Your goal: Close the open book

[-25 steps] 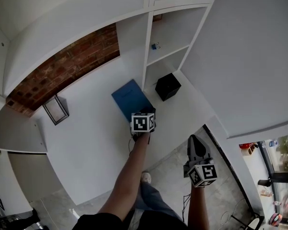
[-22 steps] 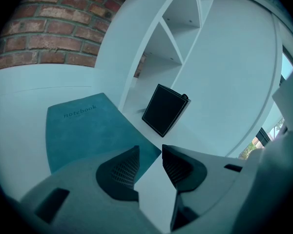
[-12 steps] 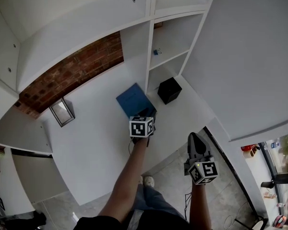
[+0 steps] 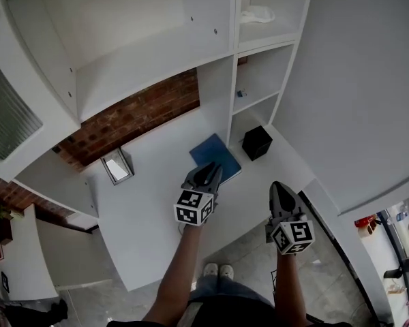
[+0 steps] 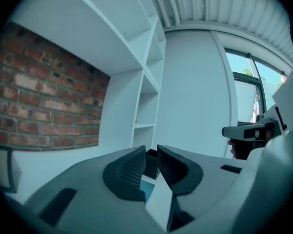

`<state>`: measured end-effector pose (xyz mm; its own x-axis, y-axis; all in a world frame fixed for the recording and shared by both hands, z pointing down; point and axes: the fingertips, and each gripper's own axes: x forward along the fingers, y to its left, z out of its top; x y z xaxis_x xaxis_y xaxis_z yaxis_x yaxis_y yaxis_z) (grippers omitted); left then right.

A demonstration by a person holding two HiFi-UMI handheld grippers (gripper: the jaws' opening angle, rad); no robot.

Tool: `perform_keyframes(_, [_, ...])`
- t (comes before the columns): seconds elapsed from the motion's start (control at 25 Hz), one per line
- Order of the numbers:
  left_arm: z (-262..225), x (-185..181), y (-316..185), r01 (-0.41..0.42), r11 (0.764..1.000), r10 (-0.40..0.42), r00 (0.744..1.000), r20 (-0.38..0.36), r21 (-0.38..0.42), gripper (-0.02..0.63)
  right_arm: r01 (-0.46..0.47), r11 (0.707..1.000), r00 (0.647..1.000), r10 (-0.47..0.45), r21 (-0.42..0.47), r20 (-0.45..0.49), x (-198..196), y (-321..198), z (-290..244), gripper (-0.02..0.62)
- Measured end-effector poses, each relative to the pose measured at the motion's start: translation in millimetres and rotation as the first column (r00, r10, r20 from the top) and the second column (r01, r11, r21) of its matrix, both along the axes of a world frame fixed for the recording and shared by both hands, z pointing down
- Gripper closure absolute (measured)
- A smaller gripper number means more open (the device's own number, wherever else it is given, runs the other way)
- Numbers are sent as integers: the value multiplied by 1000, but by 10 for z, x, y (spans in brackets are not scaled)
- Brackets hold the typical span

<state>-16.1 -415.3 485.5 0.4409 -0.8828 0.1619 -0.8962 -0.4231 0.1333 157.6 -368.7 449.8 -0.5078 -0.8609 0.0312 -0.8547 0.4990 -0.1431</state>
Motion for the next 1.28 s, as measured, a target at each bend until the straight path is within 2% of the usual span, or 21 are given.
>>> perform_keyframes(0.24, [-662, -450, 592, 85, 985, -94, 994, 52, 152, 569, 61, 996, 998, -62, 58, 22, -336, 145, -237, 597])
perform_keyframes(0.48, [-921, -944, 1118, 195, 957, -217, 972, 87, 217, 588, 132, 984, 990, -136, 116, 31, -656, 315, -493, 597])
perform_keyframes(0.64, [-930, -1216, 1378, 275, 936, -298, 952, 75, 219, 597, 159, 976, 985, -166, 147, 39, -793, 406, -607, 597])
perform_keyframes(0.8, [-931, -1331, 1557, 309, 925, -329, 942, 62, 221, 597, 175, 971, 982, -184, 161, 42, -875, 478, -661, 597])
perform_keyframes(1.28, [-813, -1289, 1661, 320, 928, -338, 939, 69, 193, 597, 160, 975, 987, -162, 157, 2, -827, 562, -636, 597])
